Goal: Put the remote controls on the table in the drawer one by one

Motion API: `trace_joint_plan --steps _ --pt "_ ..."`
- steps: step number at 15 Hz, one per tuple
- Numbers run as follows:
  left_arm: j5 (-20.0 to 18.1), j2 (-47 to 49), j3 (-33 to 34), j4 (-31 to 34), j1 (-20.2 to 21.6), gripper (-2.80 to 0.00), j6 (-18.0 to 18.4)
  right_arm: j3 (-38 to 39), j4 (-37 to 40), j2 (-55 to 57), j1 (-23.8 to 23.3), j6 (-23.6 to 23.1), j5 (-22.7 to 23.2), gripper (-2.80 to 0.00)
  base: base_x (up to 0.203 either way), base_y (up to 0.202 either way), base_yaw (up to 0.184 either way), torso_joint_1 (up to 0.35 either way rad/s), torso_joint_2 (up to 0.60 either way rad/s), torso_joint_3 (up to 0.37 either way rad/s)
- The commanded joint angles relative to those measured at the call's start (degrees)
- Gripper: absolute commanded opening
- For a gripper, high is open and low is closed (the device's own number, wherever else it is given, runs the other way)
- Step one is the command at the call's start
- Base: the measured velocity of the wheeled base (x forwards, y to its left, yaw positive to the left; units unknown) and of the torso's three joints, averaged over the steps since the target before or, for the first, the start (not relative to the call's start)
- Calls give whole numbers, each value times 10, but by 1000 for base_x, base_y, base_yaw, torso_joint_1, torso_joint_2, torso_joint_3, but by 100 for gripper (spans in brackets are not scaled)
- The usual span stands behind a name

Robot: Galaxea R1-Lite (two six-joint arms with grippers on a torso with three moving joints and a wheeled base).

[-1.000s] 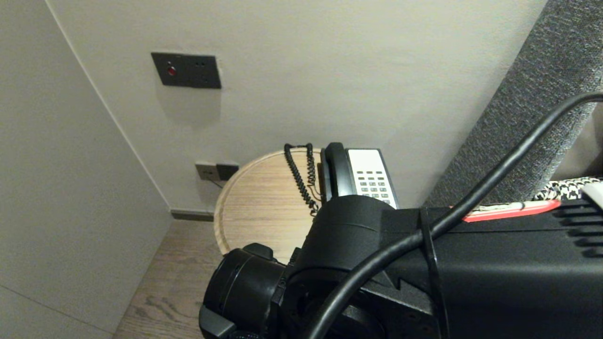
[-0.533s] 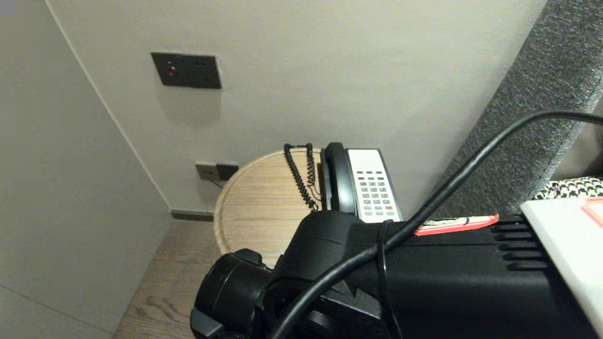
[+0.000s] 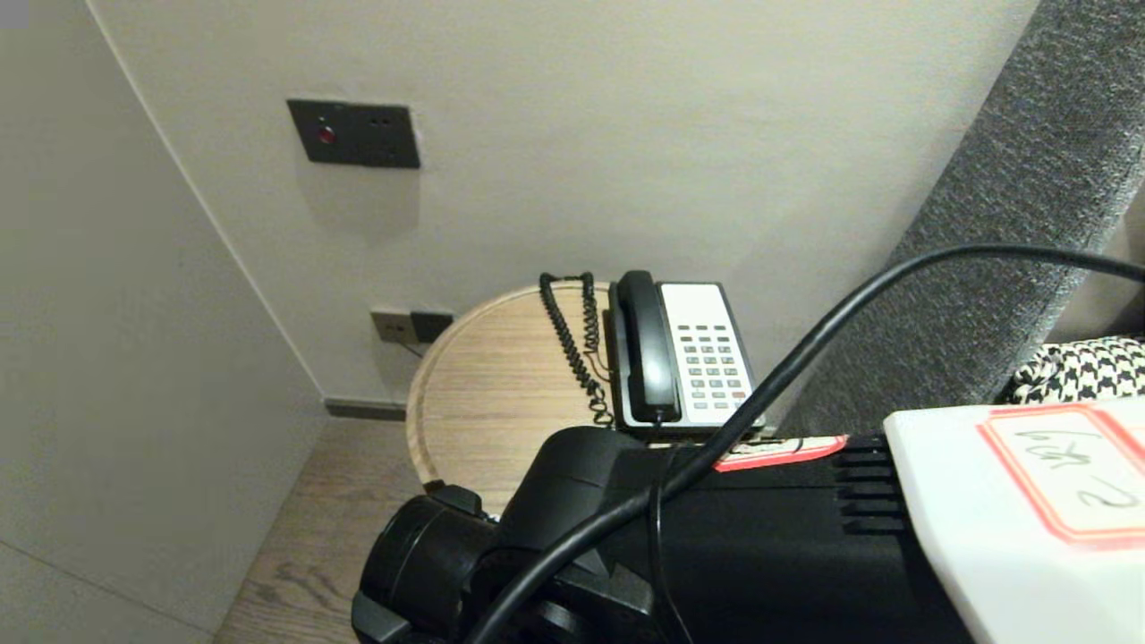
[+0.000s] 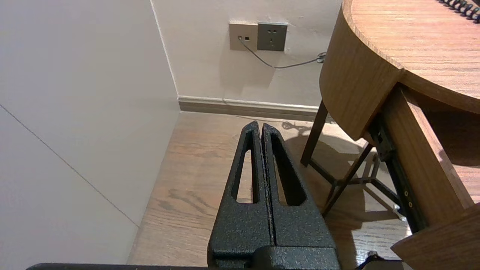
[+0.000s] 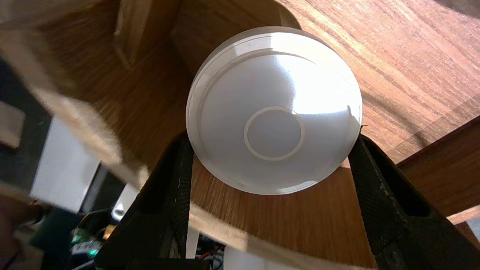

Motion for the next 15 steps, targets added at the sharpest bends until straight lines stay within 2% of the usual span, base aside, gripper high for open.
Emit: trace_joint_plan --steps 1,7,15 --pt "0 -1 0 0 0 -280 0 4 -2 14 1 2 -17 -280 0 0 0 0 0 0" --pt "0 -1 0 0 0 -280 0 10 -18 21 0 4 -49 -280 0 0 0 0 0 0" --pt "0 -1 0 0 0 -280 0 10 -29 39 1 11 -60 -280 0 0 0 0 0 0"
